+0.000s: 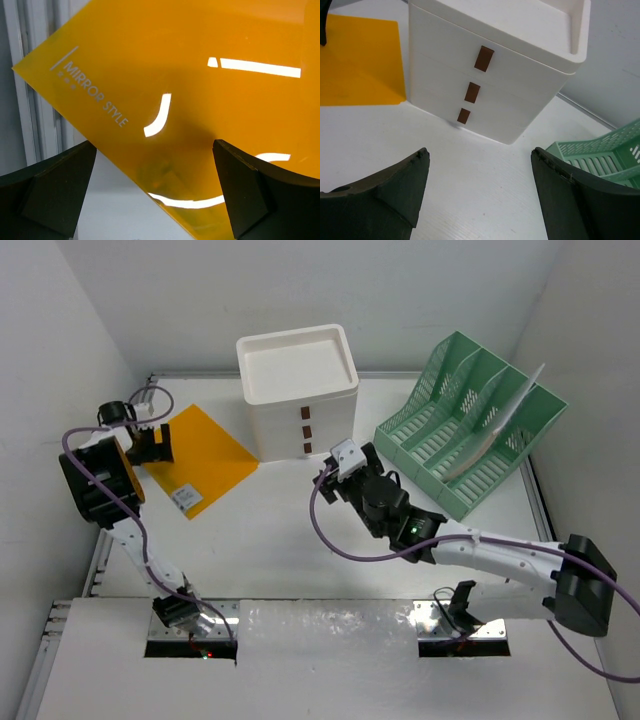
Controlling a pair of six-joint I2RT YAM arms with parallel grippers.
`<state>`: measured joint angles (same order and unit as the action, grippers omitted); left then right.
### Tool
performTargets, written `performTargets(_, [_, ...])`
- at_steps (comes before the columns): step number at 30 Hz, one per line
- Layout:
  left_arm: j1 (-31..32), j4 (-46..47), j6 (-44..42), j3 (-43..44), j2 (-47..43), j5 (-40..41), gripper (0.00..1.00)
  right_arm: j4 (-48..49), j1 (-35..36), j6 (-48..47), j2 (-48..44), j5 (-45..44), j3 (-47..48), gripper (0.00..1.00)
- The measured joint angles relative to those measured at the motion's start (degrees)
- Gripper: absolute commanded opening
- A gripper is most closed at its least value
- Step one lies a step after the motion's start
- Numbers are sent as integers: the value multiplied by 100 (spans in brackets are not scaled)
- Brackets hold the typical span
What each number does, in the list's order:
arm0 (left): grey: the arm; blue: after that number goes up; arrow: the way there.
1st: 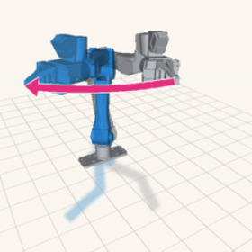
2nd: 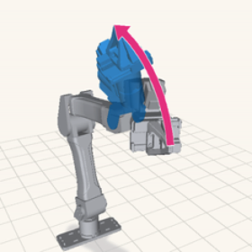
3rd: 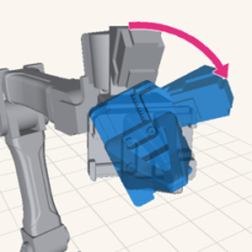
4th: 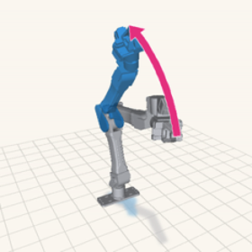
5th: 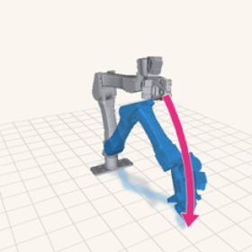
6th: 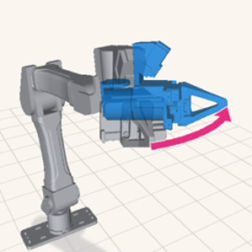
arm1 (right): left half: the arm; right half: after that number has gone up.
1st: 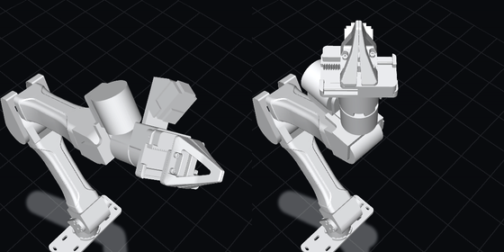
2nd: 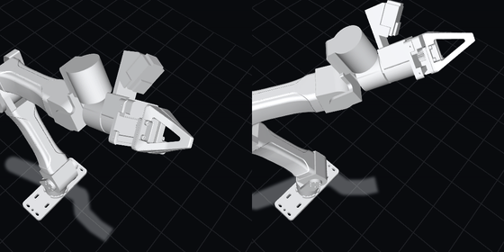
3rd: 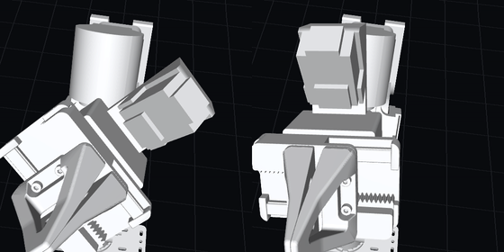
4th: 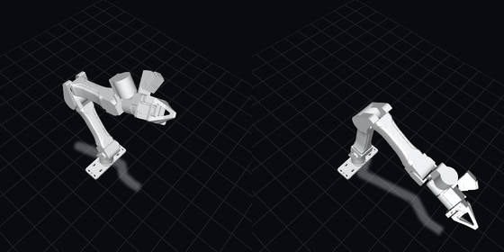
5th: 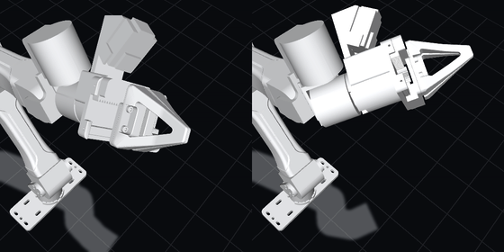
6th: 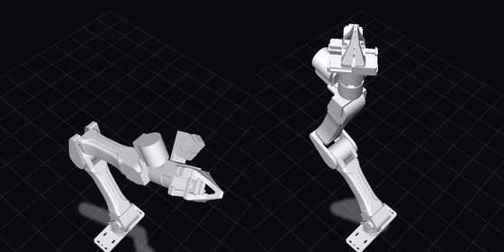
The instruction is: Organize the desk
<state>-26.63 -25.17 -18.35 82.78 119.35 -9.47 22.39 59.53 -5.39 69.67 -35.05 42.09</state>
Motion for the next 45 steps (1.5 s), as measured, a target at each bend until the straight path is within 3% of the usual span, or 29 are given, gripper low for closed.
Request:
performTargets(3, [2,155,-345,-424,-258,-44,99,11,33,0,-210,-70,-166,79])
performTargets(9, [44,498,-1102,-1388,-901,-72,79,87,85,4,-483,-155,-380,79])
performTargets(15, [44,1362,-2157,-2758,-1801,-39,81,-59,170,39,-463,2,-391,79])
performTargets(25, [-7,2590,-4325,-4513,-2929,372,79,-564,492,107,1051,1228,426,81])
performTargets(31, [-216,2055,-5991,-5786,-4649,107,87,-621,518,374,1749,2044,852,81])
performTargets(34, [-350,612,-6041,-5449,-4881,-529,87,-625,518,538,2061,2354,1045,82])
performTargets(38, [-577,-708,-5375,-3807,-4118,-1508,87,-632,518,841,2450,2542,1410,83])
performTargets(42, [-621,-916,-4151,-2227,-3567,-2218,87,-798,470,1405,3261,2763,2319,78])
performTargets(45, [-621,-699,-3075,-1436,-3073,-2006,87,-811,330,2048,4035,3200,3095,71])
